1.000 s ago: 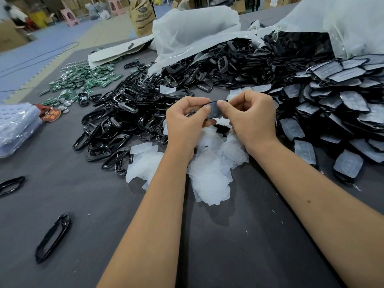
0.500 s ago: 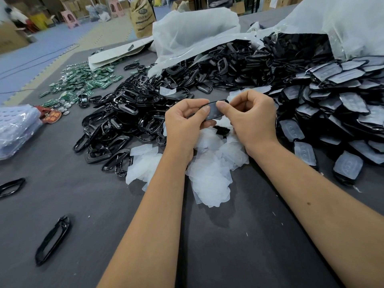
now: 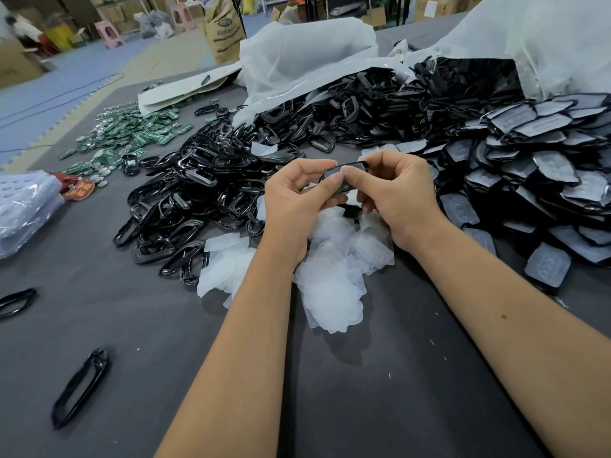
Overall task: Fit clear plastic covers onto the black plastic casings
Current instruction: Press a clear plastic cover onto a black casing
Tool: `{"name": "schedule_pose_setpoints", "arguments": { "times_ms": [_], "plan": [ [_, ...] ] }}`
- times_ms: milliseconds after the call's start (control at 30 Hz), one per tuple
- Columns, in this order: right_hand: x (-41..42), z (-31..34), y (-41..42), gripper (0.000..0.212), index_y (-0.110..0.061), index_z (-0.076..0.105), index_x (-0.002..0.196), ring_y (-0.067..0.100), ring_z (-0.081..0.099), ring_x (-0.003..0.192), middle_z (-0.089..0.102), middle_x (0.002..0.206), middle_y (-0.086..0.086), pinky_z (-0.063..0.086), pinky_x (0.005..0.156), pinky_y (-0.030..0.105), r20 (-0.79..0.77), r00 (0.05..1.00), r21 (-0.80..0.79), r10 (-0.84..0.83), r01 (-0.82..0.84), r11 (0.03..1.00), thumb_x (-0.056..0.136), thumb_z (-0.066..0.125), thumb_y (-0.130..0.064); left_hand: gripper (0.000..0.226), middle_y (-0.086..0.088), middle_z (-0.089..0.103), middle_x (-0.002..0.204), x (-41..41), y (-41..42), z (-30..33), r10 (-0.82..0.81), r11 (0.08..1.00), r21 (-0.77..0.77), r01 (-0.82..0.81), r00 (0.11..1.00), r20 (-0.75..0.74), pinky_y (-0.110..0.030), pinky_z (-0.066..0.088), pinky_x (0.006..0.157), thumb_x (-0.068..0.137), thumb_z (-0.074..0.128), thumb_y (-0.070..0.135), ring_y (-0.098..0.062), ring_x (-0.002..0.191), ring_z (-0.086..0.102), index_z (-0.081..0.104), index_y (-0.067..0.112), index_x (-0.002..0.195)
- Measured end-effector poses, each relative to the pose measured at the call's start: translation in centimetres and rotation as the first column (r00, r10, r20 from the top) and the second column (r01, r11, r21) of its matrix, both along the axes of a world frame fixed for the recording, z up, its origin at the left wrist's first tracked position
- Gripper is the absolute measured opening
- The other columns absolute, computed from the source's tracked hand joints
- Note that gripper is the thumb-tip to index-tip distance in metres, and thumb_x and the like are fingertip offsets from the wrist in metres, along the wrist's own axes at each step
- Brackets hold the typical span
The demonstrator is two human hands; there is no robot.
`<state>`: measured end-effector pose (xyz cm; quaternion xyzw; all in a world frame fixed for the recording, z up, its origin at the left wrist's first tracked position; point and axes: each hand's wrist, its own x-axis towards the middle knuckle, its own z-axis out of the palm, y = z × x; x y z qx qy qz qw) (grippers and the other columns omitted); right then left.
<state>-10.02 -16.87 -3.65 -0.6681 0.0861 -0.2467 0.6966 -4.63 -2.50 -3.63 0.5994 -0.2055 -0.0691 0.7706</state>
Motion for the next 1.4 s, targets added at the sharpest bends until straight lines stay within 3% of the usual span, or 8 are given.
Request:
{"name": "schedule_pose_setpoints", "arguments": {
  "times_ms": [200, 400, 567, 667, 933, 1133, 1267, 1400],
  "plan": [
    [0.1, 0.1, 0.0, 0.009, -0.009, 0.073, 0.084, 0.014, 0.062, 0.055, 0.070, 0.068, 0.001, 0.046, 0.045, 0.024, -0.012, 1.000, 0.046, 0.014, -0.014, 0.999, 0.093, 0.075, -0.008, 0.018, -0.014, 0.071, 0.084, 0.1, -0.2, -0.1, 0.049, 0.997, 0.052, -0.049, 0.999, 0.012, -0.018, 0.055, 0.061, 0.089, 0.073, -0.007, -0.012, 0.065, 0.070, 0.073, 0.008, 0.098],
    [0.1, 0.0, 0.0, 0.011, -0.005, 0.074, 0.088, 0.015, 0.063, 0.053, 0.069, 0.066, 0.004, 0.050, 0.046, 0.024, -0.010, 1.000, 0.058, 0.016, -0.015, 0.998, 0.098, 0.070, -0.007, 0.017, -0.005, 0.071, 0.076, 0.0, -0.2, 0.0, 0.063, 0.996, 0.057, -0.062, 0.998, -0.019, -0.018, 0.055, 0.061, 0.089, 0.072, -0.008, -0.018, 0.063, 0.071, 0.072, 0.006, 0.100],
    [0.3, 0.4, 0.0, 0.041, -0.006, 0.072, 0.079, 0.020, 0.065, 0.054, 0.069, 0.065, 0.008, 0.049, 0.043, 0.025, -0.026, 0.999, 0.224, 0.031, -0.025, 0.974, 0.108, 0.055, -0.028, 0.016, -0.007, 0.073, 0.077, -0.2, -0.4, 0.1, 0.110, 0.993, 0.050, -0.109, 0.994, -0.021, -0.018, 0.054, 0.059, 0.089, 0.071, -0.009, -0.018, 0.059, 0.071, 0.072, 0.004, 0.098],
    [0.4, 0.5, -0.2, 0.044, -0.004, 0.073, 0.086, 0.019, 0.066, 0.055, 0.073, 0.070, 0.009, 0.049, 0.043, 0.024, -0.039, 0.999, 0.281, 0.033, -0.020, 0.960, 0.111, 0.047, -0.030, 0.017, -0.009, 0.074, 0.078, -0.2, -0.4, 0.1, 0.137, 0.990, 0.037, -0.136, 0.990, -0.025, -0.018, 0.054, 0.057, 0.088, 0.071, -0.010, -0.019, 0.058, 0.071, 0.072, 0.005, 0.096],
    [0.2, 0.3, 0.0, 0.016, -0.004, 0.073, 0.090, 0.019, 0.068, 0.062, 0.069, 0.067, 0.001, 0.051, 0.047, 0.024, -0.032, 0.999, 0.112, 0.000, 0.004, 0.994, 0.102, 0.064, -0.011, 0.015, -0.011, 0.074, 0.082, -0.2, -0.4, 0.2, 0.142, 0.989, 0.047, -0.141, 0.990, -0.022, -0.020, 0.055, 0.059, 0.090, 0.071, -0.007, -0.021, 0.062, 0.073, 0.072, 0.004, 0.100],
    [0.2, 0.0, 0.3, 0.017, -0.004, 0.073, 0.089, 0.017, 0.067, 0.054, 0.072, 0.067, 0.003, 0.051, 0.044, 0.027, -0.032, 0.989, -0.054, -0.146, 0.144, 0.988, 0.100, 0.066, -0.015, 0.016, -0.015, 0.075, 0.088, -0.2, -0.4, 0.3, 0.196, 0.979, 0.048, -0.196, 0.981, 0.001, -0.022, 0.056, 0.059, 0.090, 0.071, -0.007, -0.025, 0.064, 0.074, 0.073, 0.008, 0.094],
    [0.1, -0.2, 0.7, 0.015, -0.012, 0.075, 0.082, 0.017, 0.068, 0.050, 0.072, 0.065, -0.001, 0.056, 0.043, 0.034, -0.017, 0.973, -0.298, -0.228, 0.213, 0.931, 0.094, 0.074, -0.021, 0.015, -0.017, 0.074, 0.092, -0.2, -0.4, 0.1, 0.226, 0.973, 0.049, -0.226, 0.974, 0.017, -0.022, 0.057, 0.060, 0.088, 0.073, -0.006, -0.025, 0.065, 0.074, 0.073, 0.007, 0.094],
    [0.3, -0.2, 0.9, 0.022, -0.013, 0.072, 0.075, 0.012, 0.065, 0.057, 0.068, 0.063, -0.006, 0.057, 0.065, 0.033, 0.013, 0.941, -0.523, -0.338, 0.295, 0.800, 0.093, 0.073, -0.026, 0.017, -0.019, 0.074, 0.094, -0.1, -0.6, -0.1, 0.262, 0.958, 0.101, -0.268, 0.962, 0.074, -0.028, 0.060, 0.062, 0.086, 0.075, -0.006, -0.022, 0.064, 0.073, 0.074, 0.010, 0.091]
  ]
}}
